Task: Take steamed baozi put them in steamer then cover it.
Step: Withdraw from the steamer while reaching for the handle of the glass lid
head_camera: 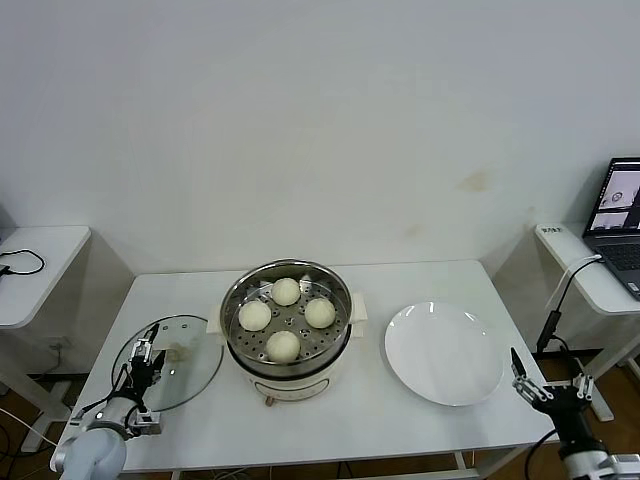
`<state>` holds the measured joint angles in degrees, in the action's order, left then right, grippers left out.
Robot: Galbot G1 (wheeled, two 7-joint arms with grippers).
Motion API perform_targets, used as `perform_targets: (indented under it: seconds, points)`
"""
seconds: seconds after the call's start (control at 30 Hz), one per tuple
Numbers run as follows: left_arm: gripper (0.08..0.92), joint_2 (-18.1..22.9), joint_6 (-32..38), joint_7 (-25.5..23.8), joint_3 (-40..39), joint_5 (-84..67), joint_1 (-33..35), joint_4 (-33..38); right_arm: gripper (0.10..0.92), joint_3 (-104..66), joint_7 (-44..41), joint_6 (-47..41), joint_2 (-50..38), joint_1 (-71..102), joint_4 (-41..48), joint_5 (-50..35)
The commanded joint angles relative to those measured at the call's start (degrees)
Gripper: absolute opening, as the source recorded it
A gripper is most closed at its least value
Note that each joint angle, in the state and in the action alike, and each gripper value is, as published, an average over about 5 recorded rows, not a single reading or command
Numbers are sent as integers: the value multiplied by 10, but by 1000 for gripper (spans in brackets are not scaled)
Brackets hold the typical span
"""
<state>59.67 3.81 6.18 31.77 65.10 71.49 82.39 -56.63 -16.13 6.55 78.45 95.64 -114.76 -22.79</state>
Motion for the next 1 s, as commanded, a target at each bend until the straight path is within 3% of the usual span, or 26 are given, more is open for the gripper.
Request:
perform_targets:
  seconds: [0.03, 0.7, 1.0]
  points:
    - [823, -2, 1, -1, -8, 6, -23, -26, 823, -2, -2, 3, 7, 10, -6, -1]
    - [814, 2, 0, -8, -22, 15, -70, -63, 823, 11, -9, 10, 19, 20, -3, 4]
    - [584, 4, 2, -7, -24, 18, -76, -83, 823, 18, -11, 8, 21, 15, -1, 5]
